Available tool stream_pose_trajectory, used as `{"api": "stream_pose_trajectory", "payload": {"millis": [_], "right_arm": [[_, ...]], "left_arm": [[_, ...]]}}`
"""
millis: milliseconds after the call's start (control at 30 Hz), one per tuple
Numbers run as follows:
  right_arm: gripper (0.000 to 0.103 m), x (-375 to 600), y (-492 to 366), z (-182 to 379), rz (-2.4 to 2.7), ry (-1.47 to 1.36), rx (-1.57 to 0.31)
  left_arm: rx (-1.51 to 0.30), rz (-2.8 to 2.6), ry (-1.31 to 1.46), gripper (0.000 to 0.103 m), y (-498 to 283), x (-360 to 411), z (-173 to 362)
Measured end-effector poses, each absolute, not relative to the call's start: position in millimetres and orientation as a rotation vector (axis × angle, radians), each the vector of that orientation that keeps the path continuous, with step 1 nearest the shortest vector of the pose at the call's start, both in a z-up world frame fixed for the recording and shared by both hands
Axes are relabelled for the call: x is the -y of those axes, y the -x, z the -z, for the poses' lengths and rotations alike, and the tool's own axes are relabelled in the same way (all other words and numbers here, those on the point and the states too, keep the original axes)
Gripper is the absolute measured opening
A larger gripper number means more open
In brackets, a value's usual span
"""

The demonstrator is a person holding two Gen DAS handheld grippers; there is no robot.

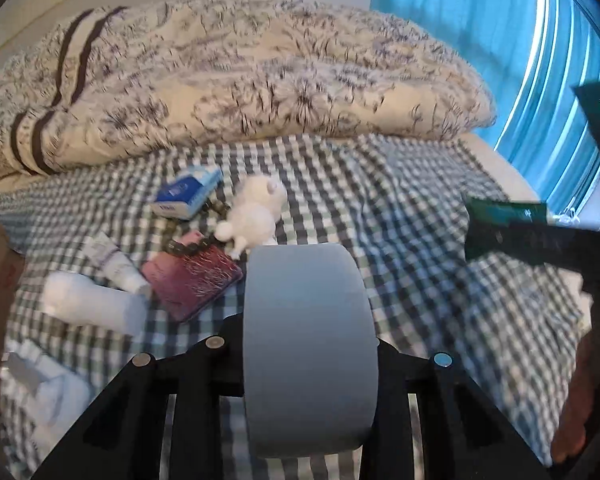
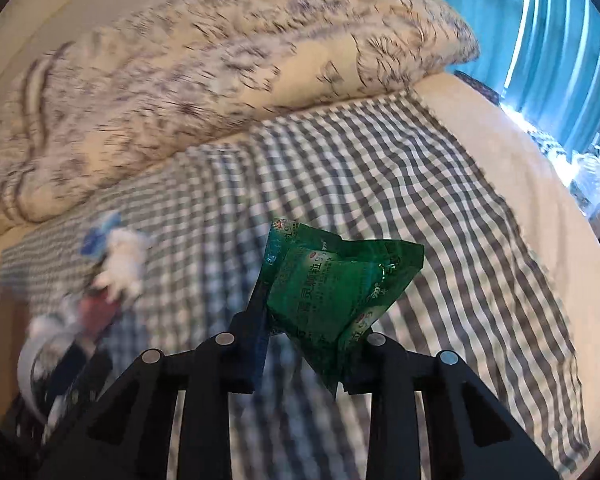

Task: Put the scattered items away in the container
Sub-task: 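Grasp the white tape roll with the left tool while the right tool grasps the green packet, then carry the tape roll and green packet into the cardboard box and open both tools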

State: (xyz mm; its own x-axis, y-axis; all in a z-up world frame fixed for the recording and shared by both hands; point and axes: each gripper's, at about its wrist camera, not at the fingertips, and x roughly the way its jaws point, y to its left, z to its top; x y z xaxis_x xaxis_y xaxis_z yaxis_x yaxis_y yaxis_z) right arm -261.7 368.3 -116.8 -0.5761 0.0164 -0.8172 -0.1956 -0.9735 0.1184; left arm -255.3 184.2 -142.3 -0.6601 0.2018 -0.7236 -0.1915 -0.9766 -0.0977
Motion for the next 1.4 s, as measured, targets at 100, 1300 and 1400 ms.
{"api": "stream_pose_trajectory", "payload": {"millis": [100, 1300, 1400], "right_arm": [[0.027, -359.3, 236.2, 89.4, -2.724, 1.36, -0.34], [0.027, -72.7, 127.6, -18.4, -3.23, 1.393, -0.138], [0.027, -23.8, 145.7, -16.7, -3.286, 1.432, -0.09]], "left_arm": [[0.038, -2.71, 1.114, 0.029, 236.3, -177.9, 111.5], [0.115, -3.046, 1.019, 0.03, 114.3, 97.8, 0.5], [0.135, -3.083, 1.043, 0.03, 123.7, 130.4, 4.8]]}}
